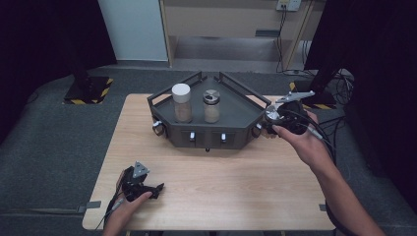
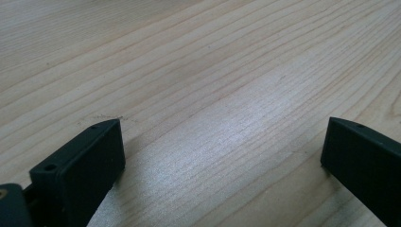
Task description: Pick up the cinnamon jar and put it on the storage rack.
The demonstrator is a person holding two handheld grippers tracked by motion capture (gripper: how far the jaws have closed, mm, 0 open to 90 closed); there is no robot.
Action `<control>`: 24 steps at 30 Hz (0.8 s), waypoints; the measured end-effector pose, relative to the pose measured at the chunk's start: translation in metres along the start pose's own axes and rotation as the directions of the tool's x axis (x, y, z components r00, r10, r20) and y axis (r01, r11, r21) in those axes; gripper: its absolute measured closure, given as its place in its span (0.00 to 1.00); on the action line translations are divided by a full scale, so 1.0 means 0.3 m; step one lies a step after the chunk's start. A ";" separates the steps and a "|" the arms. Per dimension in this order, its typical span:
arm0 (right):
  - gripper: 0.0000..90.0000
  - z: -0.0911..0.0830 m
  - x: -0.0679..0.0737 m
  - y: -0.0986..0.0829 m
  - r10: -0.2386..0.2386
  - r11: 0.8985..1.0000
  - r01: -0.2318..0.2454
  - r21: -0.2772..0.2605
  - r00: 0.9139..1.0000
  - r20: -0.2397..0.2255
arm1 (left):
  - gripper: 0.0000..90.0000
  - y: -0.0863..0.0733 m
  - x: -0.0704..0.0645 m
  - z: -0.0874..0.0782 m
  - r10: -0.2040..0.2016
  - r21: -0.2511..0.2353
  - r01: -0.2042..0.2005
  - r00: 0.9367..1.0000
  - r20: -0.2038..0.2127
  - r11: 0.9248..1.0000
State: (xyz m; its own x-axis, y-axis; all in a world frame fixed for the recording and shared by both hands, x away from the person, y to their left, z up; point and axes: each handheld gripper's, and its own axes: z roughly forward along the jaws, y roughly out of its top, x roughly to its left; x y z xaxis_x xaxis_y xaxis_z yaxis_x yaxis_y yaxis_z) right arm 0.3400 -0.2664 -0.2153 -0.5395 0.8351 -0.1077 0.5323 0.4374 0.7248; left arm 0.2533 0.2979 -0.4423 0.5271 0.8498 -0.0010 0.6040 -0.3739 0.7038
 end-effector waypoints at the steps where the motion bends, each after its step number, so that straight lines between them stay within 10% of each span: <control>1: 0.35 0.002 -0.003 0.006 0.001 1.000 -0.001 -0.001 1.000 0.000 | 0.00 0.000 0.000 0.000 0.000 0.000 0.000 1.000 0.000 1.000; 24: 0.35 0.093 -0.002 0.120 -0.006 1.000 0.006 0.002 1.000 -0.014 | 0.00 0.000 0.000 0.000 -0.001 0.000 0.001 1.000 0.001 1.000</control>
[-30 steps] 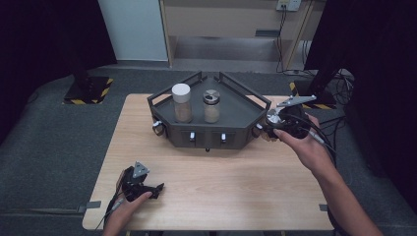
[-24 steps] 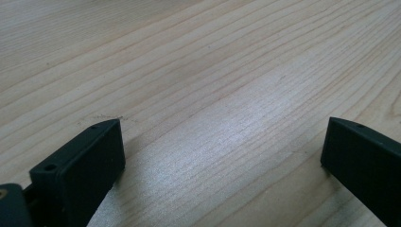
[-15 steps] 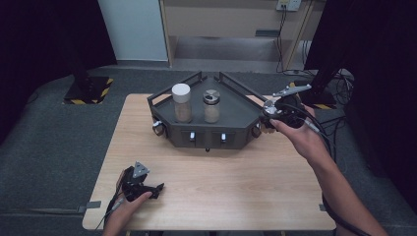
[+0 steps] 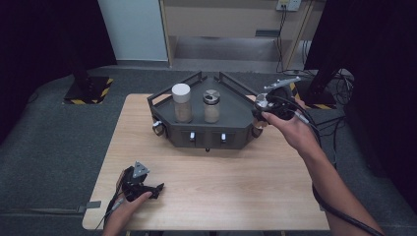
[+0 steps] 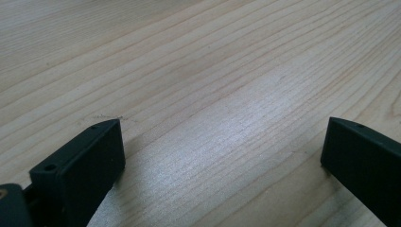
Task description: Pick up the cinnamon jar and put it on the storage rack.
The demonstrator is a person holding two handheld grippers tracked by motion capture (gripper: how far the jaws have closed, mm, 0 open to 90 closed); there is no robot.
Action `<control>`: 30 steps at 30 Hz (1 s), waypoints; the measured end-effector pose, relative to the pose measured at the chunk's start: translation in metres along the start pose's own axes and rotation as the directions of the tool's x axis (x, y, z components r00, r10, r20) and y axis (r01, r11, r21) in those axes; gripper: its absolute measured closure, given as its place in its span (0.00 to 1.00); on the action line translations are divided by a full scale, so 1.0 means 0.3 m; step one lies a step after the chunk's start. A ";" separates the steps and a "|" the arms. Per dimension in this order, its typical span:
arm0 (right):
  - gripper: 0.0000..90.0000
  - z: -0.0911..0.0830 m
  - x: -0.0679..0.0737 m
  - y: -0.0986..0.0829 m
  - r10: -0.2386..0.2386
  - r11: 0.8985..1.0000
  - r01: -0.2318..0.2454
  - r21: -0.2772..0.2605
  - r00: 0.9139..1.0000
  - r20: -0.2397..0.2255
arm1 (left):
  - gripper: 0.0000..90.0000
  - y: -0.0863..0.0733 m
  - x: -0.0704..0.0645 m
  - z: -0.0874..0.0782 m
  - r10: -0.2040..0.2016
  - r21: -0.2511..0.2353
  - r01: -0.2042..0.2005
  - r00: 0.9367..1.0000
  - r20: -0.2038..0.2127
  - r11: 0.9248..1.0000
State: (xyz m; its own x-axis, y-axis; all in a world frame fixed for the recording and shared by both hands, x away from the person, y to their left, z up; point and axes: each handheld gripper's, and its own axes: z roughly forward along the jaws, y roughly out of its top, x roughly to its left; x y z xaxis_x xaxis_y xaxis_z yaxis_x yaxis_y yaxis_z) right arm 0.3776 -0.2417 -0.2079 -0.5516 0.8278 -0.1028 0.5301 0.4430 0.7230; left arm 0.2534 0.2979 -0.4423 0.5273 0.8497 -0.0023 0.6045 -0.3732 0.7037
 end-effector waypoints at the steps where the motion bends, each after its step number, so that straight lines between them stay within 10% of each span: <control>1: 0.35 0.007 0.000 0.004 0.000 1.000 0.000 0.002 1.000 -0.001 | 0.00 0.000 0.000 0.000 0.000 0.000 0.000 1.000 0.000 1.000; 30: 0.35 0.184 -0.007 0.113 0.030 1.000 -0.030 0.010 0.999 -0.020 | 0.00 0.001 0.001 -0.001 0.004 0.002 -0.004 1.000 0.000 1.000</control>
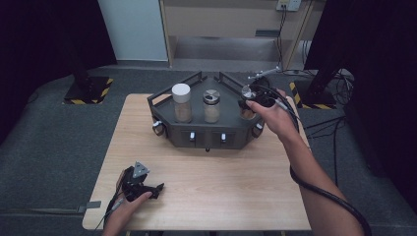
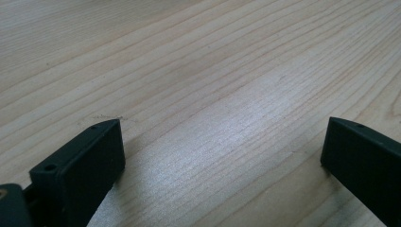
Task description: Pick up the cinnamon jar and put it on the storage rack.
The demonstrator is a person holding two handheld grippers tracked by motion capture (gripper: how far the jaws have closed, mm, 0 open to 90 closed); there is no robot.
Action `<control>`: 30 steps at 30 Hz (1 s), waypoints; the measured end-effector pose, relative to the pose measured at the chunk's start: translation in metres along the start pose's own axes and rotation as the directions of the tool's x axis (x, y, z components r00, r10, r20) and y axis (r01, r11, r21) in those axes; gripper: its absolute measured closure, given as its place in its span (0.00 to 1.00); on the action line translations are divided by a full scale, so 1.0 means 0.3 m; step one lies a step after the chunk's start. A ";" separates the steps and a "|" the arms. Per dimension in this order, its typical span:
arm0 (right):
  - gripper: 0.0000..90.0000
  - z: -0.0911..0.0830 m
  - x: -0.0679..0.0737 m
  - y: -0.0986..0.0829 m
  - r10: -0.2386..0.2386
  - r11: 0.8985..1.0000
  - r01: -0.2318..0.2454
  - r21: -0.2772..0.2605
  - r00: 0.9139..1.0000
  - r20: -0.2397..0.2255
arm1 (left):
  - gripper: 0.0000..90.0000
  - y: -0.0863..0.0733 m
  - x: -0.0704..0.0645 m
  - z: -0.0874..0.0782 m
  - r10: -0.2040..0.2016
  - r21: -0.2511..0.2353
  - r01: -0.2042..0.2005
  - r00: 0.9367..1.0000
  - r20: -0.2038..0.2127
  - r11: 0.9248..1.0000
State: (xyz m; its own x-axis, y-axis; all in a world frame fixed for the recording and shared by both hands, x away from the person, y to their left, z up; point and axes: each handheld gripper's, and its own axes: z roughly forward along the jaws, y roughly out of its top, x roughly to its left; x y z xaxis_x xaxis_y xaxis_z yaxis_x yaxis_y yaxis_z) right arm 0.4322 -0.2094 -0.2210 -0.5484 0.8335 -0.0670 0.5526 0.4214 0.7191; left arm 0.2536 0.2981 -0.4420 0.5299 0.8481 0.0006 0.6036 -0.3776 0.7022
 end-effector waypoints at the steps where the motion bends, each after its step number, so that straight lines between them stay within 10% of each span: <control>1: 0.35 0.004 -0.001 0.005 -0.001 1.000 0.001 0.002 1.000 -0.003 | 0.00 0.000 0.000 0.000 0.000 0.000 0.000 1.000 0.000 1.000; 30: 0.35 0.099 0.000 0.024 0.016 0.999 -0.015 0.029 1.000 -0.016 | 0.00 0.000 0.002 0.000 0.001 0.000 -0.001 1.000 0.003 1.000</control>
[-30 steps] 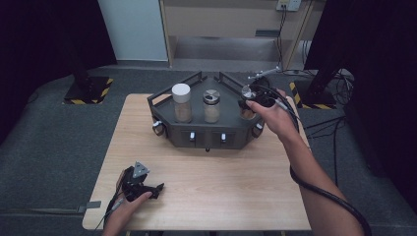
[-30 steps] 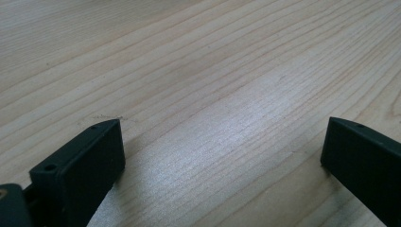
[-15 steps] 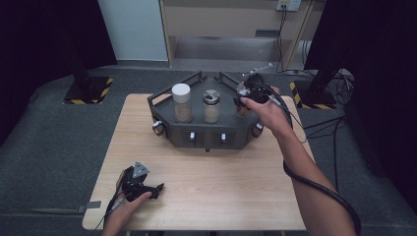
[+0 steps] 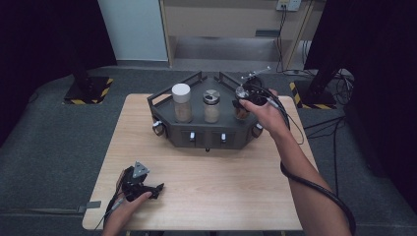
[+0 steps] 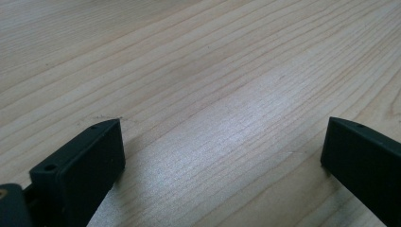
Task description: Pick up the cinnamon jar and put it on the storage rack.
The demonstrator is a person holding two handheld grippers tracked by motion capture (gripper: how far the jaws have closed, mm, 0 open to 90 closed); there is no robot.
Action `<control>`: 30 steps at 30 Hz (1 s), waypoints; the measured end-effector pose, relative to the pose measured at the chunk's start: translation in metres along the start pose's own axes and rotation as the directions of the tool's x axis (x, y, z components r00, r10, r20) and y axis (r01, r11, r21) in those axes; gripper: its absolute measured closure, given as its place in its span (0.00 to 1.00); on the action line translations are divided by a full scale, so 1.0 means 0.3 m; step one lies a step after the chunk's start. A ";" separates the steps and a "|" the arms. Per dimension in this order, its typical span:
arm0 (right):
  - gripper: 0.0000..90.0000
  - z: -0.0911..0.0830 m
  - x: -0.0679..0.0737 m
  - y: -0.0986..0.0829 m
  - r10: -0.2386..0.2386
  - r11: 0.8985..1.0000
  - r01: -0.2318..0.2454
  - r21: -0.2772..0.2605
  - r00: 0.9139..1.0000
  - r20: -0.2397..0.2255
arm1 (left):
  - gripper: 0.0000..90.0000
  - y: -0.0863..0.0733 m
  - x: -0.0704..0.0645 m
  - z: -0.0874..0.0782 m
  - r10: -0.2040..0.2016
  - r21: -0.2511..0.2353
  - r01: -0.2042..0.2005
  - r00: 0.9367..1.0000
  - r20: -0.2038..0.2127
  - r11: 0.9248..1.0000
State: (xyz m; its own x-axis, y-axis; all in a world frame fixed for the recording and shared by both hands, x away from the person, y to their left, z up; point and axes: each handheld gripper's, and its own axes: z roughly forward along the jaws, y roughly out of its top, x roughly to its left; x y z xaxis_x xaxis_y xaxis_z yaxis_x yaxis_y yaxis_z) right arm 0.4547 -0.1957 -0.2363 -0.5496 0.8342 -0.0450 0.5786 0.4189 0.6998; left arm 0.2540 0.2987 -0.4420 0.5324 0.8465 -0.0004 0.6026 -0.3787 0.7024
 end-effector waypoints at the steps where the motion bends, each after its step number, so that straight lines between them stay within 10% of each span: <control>1: 0.35 0.002 0.000 -0.001 0.000 1.000 0.000 0.001 1.000 0.000 | 0.00 0.000 0.000 0.000 0.000 0.000 0.000 1.000 0.000 1.000; 30: 0.35 0.051 0.010 -0.026 0.015 1.000 -0.015 0.002 1.000 -0.018 | 0.00 0.000 0.001 0.001 0.000 -0.002 0.000 1.000 0.002 1.000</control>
State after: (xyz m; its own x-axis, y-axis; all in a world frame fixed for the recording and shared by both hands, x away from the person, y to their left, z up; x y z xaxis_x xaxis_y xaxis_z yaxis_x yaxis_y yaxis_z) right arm 0.4578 -0.1910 -0.2528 -0.5519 0.8337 -0.0214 0.5879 0.4071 0.6990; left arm 0.2543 0.2991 -0.4423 0.5338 0.8456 -0.0015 0.6015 -0.3784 0.7035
